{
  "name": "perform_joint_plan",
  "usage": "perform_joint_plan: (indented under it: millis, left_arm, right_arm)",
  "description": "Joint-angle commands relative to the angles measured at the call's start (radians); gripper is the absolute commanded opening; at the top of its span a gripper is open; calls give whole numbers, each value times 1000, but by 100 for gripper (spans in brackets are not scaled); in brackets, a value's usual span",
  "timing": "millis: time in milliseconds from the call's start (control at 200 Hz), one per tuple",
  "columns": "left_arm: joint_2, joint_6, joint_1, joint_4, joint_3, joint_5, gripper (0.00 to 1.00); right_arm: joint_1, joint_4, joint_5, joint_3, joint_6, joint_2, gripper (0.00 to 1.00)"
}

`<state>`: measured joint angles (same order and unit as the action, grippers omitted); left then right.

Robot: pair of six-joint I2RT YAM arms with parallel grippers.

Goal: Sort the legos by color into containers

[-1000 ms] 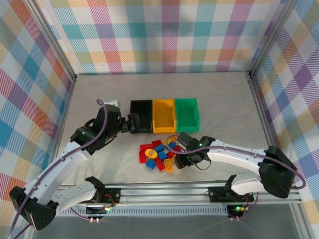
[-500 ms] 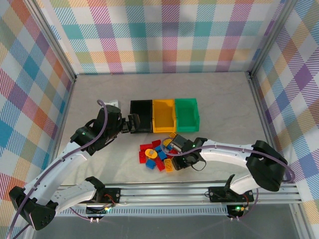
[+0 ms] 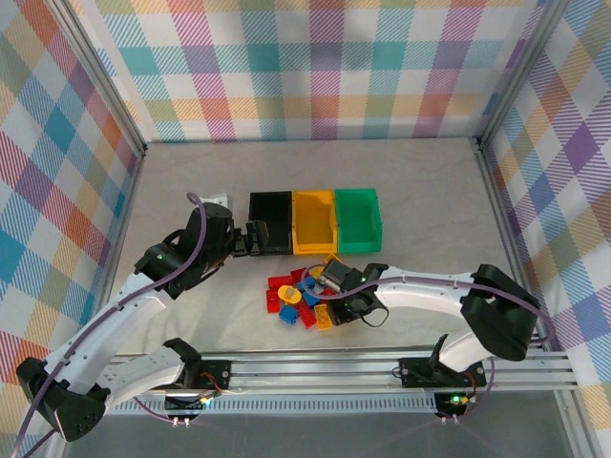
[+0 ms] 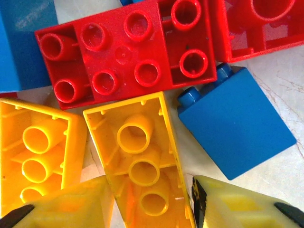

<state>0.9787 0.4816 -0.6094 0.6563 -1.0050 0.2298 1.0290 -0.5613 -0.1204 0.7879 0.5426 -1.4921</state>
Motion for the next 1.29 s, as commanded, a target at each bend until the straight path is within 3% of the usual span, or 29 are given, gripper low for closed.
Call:
perform_joint_plan:
  millis: [0, 305, 700, 780, 970, 1290]
  left_arm:
    - [-14, -14, -18, 31, -20, 19, 100]
    - [-17, -21, -25, 48, -36, 22, 100]
    - [29, -17, -36, 53, -79, 19, 100]
    - [45, -14, -42, 46, -78, 9, 100]
    - [61, 22, -93, 76, -48, 10, 100]
    - [40, 146, -218, 199, -1, 71, 100]
  right_arm:
    - [8, -6, -19, 35, 13, -25, 47]
    - [9, -26, -11, 51, -9, -21, 32]
    - [-5, -228, -22, 150, -71, 226, 30]
    - [-51, -238, -24, 189, -106, 234, 28]
    - [-262, -179, 12, 284, -222, 206, 27]
    - [-521, -99, 60, 487, -347, -74, 27]
